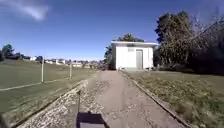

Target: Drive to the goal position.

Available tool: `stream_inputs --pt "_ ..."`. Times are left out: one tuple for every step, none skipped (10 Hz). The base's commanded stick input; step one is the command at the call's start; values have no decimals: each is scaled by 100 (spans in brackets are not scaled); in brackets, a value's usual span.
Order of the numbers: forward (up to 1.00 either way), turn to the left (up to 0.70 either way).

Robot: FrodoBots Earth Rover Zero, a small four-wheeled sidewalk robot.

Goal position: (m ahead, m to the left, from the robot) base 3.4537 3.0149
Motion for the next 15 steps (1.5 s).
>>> stream_inputs --pt "50 0" --pt "50 0" --pt "50 0" --pt "50 0" --pt "50 0" --pt "50 0" --pt "50 0" --pt "50 0" --pt "50 0" --pt "50 0" --pt "50 -10" --pt "50 -44" --pt "50 -26" --pt "50 0" --pt "50 0"
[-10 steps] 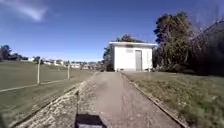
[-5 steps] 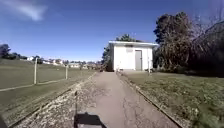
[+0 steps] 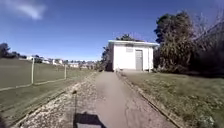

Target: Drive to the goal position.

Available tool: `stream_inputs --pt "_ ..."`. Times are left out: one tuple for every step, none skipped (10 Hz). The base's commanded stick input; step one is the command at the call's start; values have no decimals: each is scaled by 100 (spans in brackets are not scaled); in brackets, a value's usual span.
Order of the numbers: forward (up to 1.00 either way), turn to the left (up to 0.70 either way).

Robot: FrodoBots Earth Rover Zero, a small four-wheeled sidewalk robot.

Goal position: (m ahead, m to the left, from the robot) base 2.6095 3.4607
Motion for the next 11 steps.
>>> stream_inputs --pt "50 0" --pt "50 0" --pt "50 0" --pt "50 0" --pt "50 0" --pt "50 0" --pt "50 0" --pt "50 0" --pt "50 0" --pt "50 0" --pt "50 0"
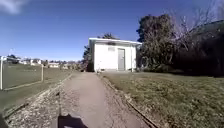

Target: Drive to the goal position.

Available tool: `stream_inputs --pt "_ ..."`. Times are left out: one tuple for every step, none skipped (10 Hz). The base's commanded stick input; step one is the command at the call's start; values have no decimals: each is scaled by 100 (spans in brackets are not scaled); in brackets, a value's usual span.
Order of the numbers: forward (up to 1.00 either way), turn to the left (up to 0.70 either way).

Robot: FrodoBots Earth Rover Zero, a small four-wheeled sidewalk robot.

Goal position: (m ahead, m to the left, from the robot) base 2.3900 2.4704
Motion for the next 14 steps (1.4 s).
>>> stream_inputs --pt "50 0" --pt "50 0" --pt "50 50" --pt "50 50" --pt "50 50" --pt "50 50" --pt "50 0" --pt "50 0" --pt "50 0" --pt "50 0" --pt "50 0" --pt "50 0" --pt "50 0" --pt "50 0"
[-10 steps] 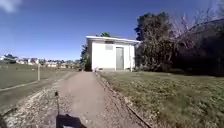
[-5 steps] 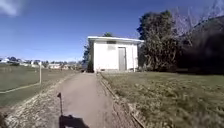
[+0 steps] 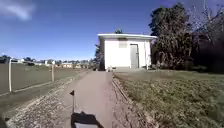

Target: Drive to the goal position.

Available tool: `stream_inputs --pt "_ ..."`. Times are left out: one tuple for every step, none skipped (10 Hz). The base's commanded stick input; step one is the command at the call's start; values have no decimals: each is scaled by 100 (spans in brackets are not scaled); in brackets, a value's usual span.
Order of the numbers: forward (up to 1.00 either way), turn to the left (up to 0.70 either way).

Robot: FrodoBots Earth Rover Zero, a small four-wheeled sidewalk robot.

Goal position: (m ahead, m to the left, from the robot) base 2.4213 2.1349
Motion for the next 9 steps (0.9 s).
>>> stream_inputs --pt "50 0" --pt "50 0" --pt "50 0" --pt "50 0" --pt "50 0" --pt "50 0" --pt "50 0" --pt "50 0" --pt "50 0"
